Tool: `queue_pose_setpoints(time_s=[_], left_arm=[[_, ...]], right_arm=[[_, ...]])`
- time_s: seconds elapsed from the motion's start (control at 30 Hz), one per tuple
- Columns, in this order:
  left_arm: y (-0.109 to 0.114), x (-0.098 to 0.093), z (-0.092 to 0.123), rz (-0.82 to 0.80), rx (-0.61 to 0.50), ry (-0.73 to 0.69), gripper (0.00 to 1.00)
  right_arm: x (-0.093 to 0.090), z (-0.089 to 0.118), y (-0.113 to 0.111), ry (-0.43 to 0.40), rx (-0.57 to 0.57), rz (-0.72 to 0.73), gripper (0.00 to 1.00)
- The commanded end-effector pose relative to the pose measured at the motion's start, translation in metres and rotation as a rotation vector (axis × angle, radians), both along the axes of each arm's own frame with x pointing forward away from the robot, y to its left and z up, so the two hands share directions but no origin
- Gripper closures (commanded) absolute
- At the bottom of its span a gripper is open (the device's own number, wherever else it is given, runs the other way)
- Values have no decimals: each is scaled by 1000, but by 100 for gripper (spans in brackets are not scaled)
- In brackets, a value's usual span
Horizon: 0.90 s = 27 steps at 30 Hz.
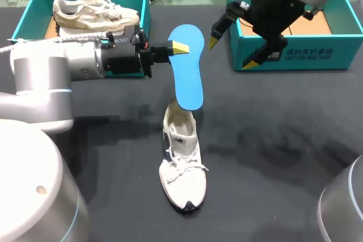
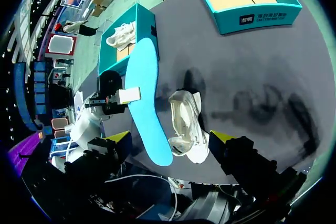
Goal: Take the shoe out of the shoebox, open the shoe tongue, remove and reinsert the insole, then place the shoe into the shoebox
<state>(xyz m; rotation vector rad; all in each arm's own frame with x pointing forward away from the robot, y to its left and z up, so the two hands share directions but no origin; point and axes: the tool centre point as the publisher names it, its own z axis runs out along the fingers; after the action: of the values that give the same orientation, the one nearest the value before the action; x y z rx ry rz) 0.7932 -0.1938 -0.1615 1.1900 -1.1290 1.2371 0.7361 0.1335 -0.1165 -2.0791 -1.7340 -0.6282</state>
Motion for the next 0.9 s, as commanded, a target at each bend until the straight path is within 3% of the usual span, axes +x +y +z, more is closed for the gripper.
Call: queue_pose_setpoints(time_s=[0.03, 0.27, 0.9], left_arm=[[1, 0, 0, -2, 2, 0, 100], [1, 0, 0, -2, 2, 0, 100], [1, 0, 0, -2, 2, 0, 100]], right_arm=[[-2, -5, -5, -106, 545, 9, 0], [4, -16, 0, -126, 643, 40, 0], [12, -27, 1, -145, 711, 83, 0]])
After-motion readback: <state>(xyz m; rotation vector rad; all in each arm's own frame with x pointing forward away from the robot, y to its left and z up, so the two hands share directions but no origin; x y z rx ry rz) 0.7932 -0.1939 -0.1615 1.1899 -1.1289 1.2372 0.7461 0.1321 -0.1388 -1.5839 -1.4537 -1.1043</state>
